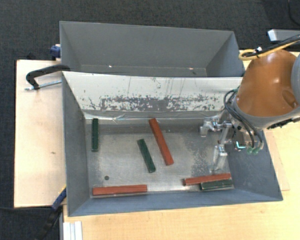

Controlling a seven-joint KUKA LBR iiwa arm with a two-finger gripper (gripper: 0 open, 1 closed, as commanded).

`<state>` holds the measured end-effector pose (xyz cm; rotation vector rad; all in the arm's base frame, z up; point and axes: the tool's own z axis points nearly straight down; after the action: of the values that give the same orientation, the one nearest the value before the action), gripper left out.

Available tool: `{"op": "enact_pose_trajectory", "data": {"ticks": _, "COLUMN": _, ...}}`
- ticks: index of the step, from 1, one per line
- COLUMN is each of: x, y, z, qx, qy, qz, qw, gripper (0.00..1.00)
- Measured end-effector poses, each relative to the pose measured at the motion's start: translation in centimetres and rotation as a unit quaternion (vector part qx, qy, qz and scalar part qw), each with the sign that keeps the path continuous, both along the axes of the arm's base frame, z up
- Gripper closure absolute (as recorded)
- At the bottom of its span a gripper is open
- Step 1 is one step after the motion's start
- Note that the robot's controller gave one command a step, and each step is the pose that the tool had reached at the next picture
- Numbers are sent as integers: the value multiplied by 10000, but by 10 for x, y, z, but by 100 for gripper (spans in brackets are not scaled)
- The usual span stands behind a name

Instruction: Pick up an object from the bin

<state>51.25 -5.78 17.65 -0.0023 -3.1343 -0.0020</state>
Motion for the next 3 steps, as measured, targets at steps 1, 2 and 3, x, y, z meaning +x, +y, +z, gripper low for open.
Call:
{"op": "enact_pose_trajectory", "data": {"ticks": 1, "x": 2, "y": 0, "z": 4, "qx": -4, "qy": -43, "qz": 6, "qw": 10000, "gripper": 0}}
{"op": "enact_pose_trajectory", "data": {"ticks": 2, "x": 3, "y": 9, "z": -17, "qx": -8, "qy": -70, "qz": -406, "qw": 9992, "gripper": 0}}
{"op": "enact_pose_trajectory", "data": {"ticks": 3, "x": 3, "y": 8, "z": -75, "qx": -2, "qy": -66, "qz": -757, "qw": 9971, "gripper": 0}}
